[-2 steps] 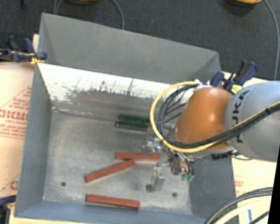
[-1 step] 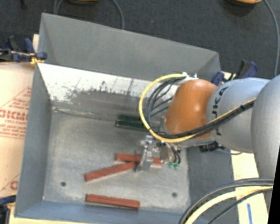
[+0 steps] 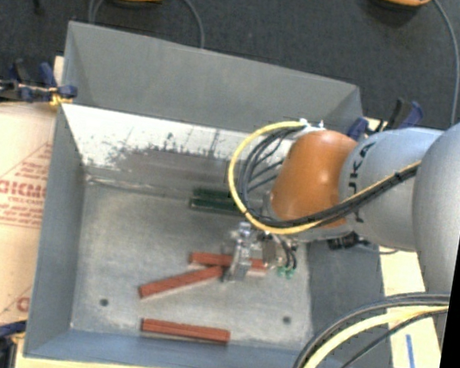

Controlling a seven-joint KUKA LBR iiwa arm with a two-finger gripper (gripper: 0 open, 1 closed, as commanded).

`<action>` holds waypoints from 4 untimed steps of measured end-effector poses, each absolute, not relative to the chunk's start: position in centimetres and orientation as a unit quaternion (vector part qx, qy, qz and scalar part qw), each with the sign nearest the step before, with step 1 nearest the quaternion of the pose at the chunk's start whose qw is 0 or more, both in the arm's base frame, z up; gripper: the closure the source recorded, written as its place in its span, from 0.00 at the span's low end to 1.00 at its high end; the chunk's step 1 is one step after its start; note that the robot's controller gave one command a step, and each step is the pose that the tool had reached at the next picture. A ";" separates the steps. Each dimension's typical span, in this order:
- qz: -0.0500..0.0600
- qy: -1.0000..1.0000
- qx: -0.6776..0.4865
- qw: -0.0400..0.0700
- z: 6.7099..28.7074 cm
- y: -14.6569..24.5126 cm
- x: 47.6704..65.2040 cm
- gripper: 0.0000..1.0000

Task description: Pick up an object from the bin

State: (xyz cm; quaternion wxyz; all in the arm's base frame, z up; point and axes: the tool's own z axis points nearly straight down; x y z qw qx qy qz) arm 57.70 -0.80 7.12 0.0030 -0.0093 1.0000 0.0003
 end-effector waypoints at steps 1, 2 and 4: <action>0.000 1.000 -0.011 -0.003 11.0 -1.1 57.9 1.00; 0.000 1.000 0.014 0.002 19.9 -1.5 59.4 1.00; -0.001 0.994 -0.111 0.002 38.8 -7.9 58.0 1.00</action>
Offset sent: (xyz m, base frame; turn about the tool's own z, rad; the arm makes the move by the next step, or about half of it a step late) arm 0.0161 -0.0068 0.1274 0.0490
